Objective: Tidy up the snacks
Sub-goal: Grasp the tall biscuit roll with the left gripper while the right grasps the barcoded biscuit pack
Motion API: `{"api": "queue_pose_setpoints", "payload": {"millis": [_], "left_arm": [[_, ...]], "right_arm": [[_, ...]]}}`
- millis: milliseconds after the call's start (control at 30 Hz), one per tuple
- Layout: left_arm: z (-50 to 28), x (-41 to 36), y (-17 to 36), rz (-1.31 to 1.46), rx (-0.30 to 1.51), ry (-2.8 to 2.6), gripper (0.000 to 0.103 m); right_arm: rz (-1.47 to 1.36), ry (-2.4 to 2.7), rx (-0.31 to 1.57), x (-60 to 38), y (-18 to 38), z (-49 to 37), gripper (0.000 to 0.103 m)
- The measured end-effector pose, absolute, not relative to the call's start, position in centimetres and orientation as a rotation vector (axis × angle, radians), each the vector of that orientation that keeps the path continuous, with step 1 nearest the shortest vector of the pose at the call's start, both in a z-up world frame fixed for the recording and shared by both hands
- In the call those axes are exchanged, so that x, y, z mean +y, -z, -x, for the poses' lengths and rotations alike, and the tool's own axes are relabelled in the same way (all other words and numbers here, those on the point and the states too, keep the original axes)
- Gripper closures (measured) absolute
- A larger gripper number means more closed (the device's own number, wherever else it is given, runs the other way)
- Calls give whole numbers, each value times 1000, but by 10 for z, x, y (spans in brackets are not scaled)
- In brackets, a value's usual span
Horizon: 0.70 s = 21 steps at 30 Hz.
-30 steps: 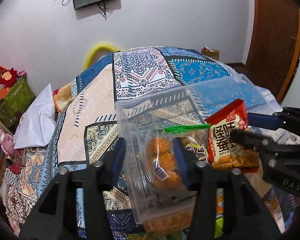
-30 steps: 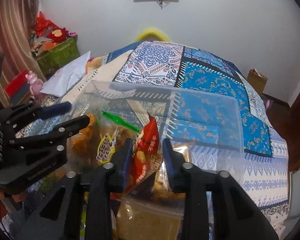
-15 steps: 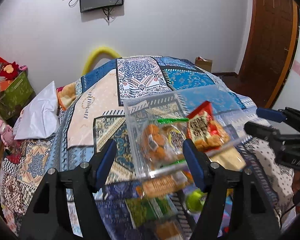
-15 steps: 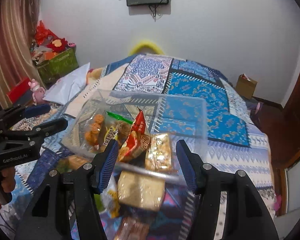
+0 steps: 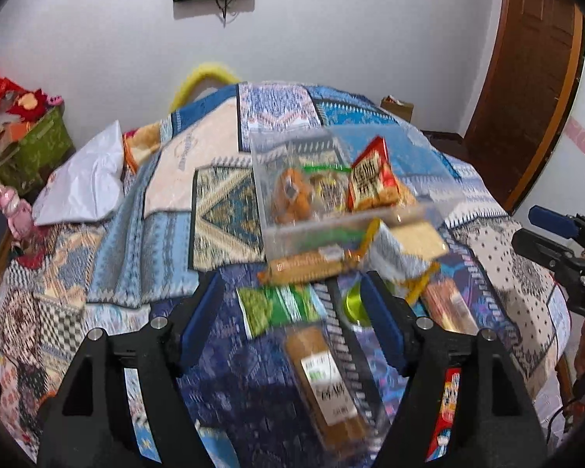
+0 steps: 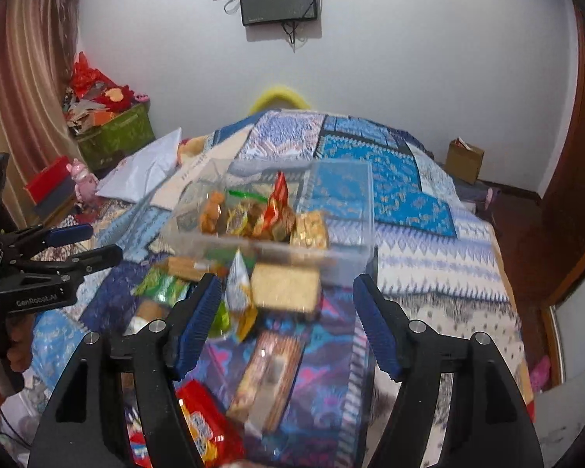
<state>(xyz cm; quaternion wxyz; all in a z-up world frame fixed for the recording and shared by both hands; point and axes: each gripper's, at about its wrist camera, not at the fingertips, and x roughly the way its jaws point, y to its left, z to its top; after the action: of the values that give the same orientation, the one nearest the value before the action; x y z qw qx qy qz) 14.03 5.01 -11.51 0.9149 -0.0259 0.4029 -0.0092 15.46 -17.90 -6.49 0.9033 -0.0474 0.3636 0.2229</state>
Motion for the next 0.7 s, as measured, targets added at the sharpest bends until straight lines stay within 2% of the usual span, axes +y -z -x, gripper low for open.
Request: {"api": "queue_pose_setpoints", "payload": {"millis": [400, 700], "left_arm": [[-125, 40, 162, 84, 951, 39, 31], [-124, 28, 190, 82, 1011, 54, 31]], "right_arm": [[139, -451, 894, -173, 126, -143, 36], [139, -468, 963, -161, 148, -152, 36]]}}
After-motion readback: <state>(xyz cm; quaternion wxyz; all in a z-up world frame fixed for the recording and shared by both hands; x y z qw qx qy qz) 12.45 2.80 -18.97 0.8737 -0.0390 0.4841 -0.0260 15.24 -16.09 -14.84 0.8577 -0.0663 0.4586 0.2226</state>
